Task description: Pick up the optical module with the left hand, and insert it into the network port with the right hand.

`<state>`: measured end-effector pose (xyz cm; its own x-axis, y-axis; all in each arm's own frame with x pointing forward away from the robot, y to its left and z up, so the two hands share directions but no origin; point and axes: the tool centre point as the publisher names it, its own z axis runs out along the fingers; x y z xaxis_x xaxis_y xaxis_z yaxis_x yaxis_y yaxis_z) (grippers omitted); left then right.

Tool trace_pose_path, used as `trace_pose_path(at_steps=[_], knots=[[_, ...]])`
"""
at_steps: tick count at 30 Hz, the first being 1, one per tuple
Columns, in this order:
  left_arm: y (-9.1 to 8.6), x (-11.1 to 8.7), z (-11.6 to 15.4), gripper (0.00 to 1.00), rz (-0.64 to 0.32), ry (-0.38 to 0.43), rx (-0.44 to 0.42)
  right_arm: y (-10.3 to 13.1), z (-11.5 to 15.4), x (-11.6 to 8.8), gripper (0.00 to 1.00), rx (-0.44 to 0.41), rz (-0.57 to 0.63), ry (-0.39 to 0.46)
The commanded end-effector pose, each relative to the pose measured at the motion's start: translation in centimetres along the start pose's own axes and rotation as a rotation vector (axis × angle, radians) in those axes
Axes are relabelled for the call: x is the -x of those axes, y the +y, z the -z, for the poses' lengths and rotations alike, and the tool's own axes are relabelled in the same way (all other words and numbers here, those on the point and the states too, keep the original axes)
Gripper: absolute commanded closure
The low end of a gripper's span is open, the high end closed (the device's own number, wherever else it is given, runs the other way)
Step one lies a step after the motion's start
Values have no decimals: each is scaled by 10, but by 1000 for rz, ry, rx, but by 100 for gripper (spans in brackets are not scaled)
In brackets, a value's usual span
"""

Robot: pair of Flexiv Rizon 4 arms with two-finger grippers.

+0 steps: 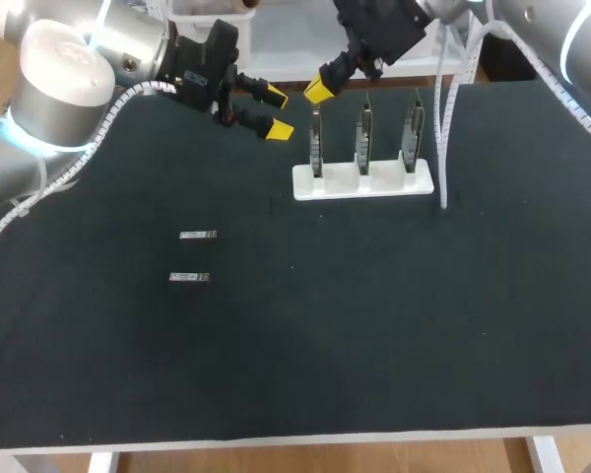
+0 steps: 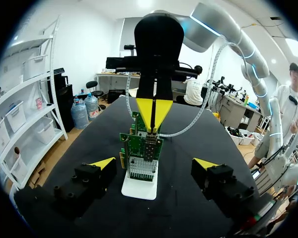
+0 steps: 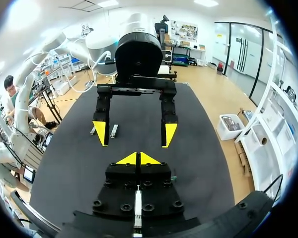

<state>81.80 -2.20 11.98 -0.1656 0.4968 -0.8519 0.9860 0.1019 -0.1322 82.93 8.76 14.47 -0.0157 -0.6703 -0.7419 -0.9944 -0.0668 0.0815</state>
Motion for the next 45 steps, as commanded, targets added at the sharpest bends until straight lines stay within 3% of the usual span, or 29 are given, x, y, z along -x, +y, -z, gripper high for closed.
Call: trace_pose_path(at_steps=[1, 30, 45], knots=[[2, 1, 0, 0, 3, 6, -3, -9, -2, 1, 100, 728, -2, 1], [2, 1, 0, 0, 3, 6, -3, -10, -4, -5, 100, 728, -29, -44], [2, 1, 0, 0, 3, 6, -3, -8, 19, 12, 100, 689, -12, -121]])
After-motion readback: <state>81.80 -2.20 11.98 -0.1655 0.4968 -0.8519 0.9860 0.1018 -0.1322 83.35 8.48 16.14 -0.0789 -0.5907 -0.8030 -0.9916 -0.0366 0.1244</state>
